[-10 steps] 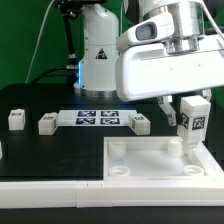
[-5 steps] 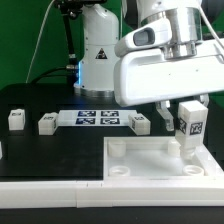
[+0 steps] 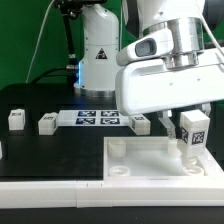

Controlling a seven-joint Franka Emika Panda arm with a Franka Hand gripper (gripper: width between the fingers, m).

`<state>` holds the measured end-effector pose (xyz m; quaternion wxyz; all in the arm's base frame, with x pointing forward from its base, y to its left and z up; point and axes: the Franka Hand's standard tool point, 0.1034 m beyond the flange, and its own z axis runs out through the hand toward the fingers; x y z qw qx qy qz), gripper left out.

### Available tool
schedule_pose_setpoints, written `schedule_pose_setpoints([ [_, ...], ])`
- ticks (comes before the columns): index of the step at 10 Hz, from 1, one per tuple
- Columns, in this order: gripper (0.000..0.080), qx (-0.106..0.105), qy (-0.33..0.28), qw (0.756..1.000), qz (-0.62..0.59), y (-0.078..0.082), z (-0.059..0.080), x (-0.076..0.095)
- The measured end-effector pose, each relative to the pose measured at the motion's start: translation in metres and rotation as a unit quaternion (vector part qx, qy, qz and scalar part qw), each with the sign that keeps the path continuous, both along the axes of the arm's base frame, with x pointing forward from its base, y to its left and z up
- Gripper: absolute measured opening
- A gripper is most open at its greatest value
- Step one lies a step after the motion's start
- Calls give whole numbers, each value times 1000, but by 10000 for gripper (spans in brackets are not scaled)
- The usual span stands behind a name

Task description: Assemble one leg

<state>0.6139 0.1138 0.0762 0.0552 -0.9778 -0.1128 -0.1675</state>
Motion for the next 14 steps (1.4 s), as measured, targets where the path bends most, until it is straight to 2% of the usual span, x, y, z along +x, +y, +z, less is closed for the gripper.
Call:
schedule_pose_setpoints([
  [4, 288, 2, -17, 1000, -2, 3, -2, 7],
  [7, 288, 4, -23, 1000, -5, 2, -17, 5],
  [12, 288, 5, -54, 999, -8, 2, -17, 5],
  [13, 367, 5, -54, 999, -8, 2, -17, 5],
  [14, 549, 5, -54, 999, -8, 2, -17, 5],
])
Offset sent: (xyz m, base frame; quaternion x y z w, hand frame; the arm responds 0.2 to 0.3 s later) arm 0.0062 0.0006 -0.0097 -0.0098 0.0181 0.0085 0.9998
